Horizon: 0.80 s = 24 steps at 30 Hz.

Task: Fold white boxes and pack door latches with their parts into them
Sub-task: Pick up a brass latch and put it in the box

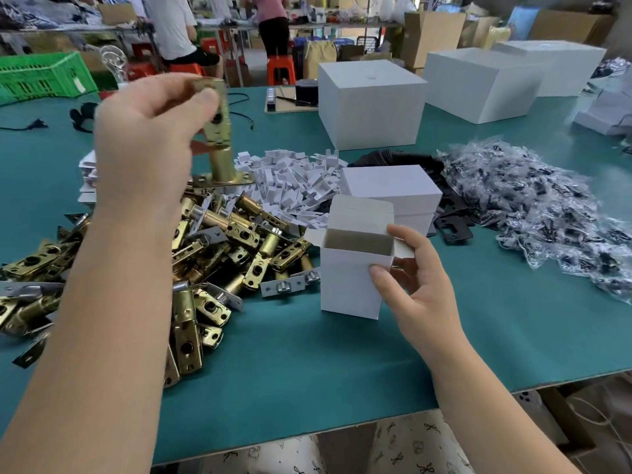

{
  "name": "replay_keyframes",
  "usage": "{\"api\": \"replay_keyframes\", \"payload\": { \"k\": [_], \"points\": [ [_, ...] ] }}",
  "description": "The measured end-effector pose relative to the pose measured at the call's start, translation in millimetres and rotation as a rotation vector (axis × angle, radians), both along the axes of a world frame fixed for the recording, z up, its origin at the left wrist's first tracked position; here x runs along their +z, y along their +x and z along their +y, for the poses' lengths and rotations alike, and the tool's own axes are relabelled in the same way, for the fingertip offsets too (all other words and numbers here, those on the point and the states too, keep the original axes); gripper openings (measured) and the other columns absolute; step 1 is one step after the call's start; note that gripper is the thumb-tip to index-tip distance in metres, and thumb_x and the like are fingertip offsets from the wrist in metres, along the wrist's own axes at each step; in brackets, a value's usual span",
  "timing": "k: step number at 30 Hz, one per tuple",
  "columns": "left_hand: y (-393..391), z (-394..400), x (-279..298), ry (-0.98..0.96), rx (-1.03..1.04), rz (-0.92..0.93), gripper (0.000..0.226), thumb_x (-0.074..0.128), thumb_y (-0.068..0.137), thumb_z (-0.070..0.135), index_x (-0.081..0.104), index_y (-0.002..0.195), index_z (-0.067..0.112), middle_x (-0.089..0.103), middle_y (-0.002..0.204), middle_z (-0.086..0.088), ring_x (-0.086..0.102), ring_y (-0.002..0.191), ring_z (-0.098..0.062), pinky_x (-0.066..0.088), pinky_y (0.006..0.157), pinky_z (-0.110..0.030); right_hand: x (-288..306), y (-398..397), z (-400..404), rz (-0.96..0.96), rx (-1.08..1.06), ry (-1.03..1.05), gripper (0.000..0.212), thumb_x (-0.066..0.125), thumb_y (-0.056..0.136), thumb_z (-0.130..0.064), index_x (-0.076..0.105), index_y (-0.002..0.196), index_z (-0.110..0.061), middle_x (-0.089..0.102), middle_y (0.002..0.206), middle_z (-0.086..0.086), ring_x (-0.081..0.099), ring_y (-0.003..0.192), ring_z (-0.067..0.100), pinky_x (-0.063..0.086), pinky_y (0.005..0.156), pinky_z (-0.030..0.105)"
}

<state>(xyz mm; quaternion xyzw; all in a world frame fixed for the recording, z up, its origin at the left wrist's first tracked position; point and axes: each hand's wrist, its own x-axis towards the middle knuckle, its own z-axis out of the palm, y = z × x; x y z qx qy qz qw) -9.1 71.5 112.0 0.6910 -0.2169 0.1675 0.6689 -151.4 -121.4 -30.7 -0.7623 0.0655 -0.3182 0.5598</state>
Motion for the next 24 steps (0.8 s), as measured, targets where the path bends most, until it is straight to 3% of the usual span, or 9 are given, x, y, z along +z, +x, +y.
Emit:
{"api": "replay_keyframes", "payload": {
  "k": [5, 9, 15, 20, 24],
  "points": [
    [-17.3, -32.2, 4.5, 0.123, -0.411, -0.02, 0.011, 0.069, 0.08, 0.017, 0.071, 0.082, 0.028, 0.075, 0.081, 0.01, 0.07, 0.08, -0.012, 0.06, 0.08, -0.037, -1.0, -0.1, -1.2, 0.014, 0.014, -0.019, 0.048, 0.064, 0.081, -0.033, 0.047, 0.114, -0.064, 0.065, 0.102, -0.021, 0.063, 0.095, 0.008, 0.048, 0.081, 0.014],
    [-29.7, -59.6, -7.0, 0.209, -0.635, -0.045, 0.012, 0.069, 0.086, 0.009, 0.069, 0.092, 0.019, 0.074, 0.083, 0.006, 0.069, 0.08, -0.013, 0.059, 0.076, -0.029, -2.4, 1.2, -1.7, 0.01, 0.012, -0.017, 0.046, 0.064, 0.082, -0.033, 0.048, 0.114, -0.062, 0.066, 0.103, -0.019, 0.063, 0.096, 0.012, 0.049, 0.084, 0.02],
    [-31.2, -70.9, -35.6, 0.229, -0.595, -0.135, 0.018, 0.069, 0.088, 0.007, 0.068, 0.099, 0.021, 0.072, 0.088, 0.014, 0.068, 0.08, -0.002, 0.054, 0.074, -0.018, -4.0, 2.1, -3.2, 0.005, 0.011, 0.013, 0.043, 0.064, 0.083, -0.031, 0.051, 0.123, -0.042, 0.067, 0.105, -0.01, 0.063, 0.095, 0.014, 0.048, 0.084, 0.02],
    [-25.9, -60.5, -46.7, 0.146, -0.561, -0.14, 0.022, 0.066, 0.089, 0.007, 0.067, 0.1, 0.026, 0.072, 0.086, 0.022, 0.067, 0.082, 0.0, 0.052, 0.073, -0.014, -3.5, 2.0, -2.4, -0.004, 0.009, -0.009, 0.048, 0.065, 0.082, -0.03, 0.048, 0.118, -0.056, 0.065, 0.113, -0.012, 0.064, 0.099, 0.011, 0.049, 0.084, 0.017],
    [-28.0, -56.7, -58.0, 0.154, -0.555, -0.089, 0.017, 0.068, 0.086, 0.011, 0.07, 0.098, 0.022, 0.074, 0.088, 0.011, 0.07, 0.082, -0.01, 0.056, 0.073, -0.022, -4.0, 2.9, -2.4, -0.013, 0.015, -0.029, 0.049, 0.066, 0.081, -0.032, 0.048, 0.117, -0.061, 0.065, 0.111, -0.018, 0.064, 0.098, 0.009, 0.049, 0.084, 0.016]
  ]
}}
